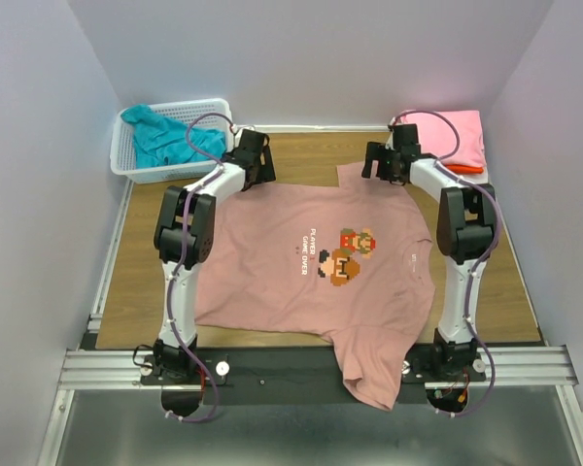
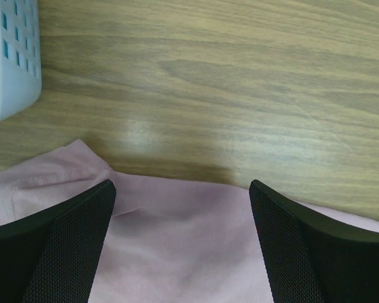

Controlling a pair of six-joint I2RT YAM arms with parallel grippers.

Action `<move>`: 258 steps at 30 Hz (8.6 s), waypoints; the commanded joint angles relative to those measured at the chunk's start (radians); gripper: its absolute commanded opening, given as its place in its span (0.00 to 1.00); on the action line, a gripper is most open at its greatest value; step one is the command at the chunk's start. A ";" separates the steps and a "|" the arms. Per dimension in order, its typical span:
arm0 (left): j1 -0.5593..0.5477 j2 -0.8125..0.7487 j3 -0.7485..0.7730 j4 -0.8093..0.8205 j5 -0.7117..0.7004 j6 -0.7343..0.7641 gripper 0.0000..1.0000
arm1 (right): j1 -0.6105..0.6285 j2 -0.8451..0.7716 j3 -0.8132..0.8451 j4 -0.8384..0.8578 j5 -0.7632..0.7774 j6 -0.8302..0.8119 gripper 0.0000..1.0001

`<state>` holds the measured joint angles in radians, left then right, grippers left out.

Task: Fold and stack the t-shirts
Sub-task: Flatten the tshirt out, then fold the tshirt

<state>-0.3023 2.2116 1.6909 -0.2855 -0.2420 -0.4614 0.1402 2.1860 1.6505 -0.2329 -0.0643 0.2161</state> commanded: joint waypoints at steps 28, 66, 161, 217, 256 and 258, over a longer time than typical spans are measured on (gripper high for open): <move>-0.001 0.135 0.168 -0.165 -0.106 -0.026 0.95 | -0.045 0.043 -0.055 -0.043 0.232 -0.130 1.00; -0.084 -0.066 -0.103 -0.055 -0.080 -0.051 0.95 | -0.002 -0.023 -0.008 -0.098 0.152 -0.164 1.00; -0.130 -1.216 -1.160 -0.110 -0.149 -0.503 0.96 | 0.992 -0.879 -0.946 -0.355 0.173 0.568 1.00; -0.083 -1.129 -1.081 -0.351 -0.141 -0.714 0.82 | 1.125 -1.132 -1.075 -0.557 0.026 0.611 1.00; -0.210 -0.998 -1.156 -0.297 -0.048 -0.859 0.13 | 1.130 -1.046 -1.117 -0.511 -0.014 0.537 0.96; -0.210 -1.012 -1.162 -0.296 -0.045 -0.852 0.10 | 1.136 -1.037 -1.104 -0.493 -0.014 0.531 0.94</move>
<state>-0.5125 1.2217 0.5659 -0.5640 -0.3004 -1.3277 1.2591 1.1286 0.5392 -0.7567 -0.0586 0.7685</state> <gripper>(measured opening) 0.118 0.956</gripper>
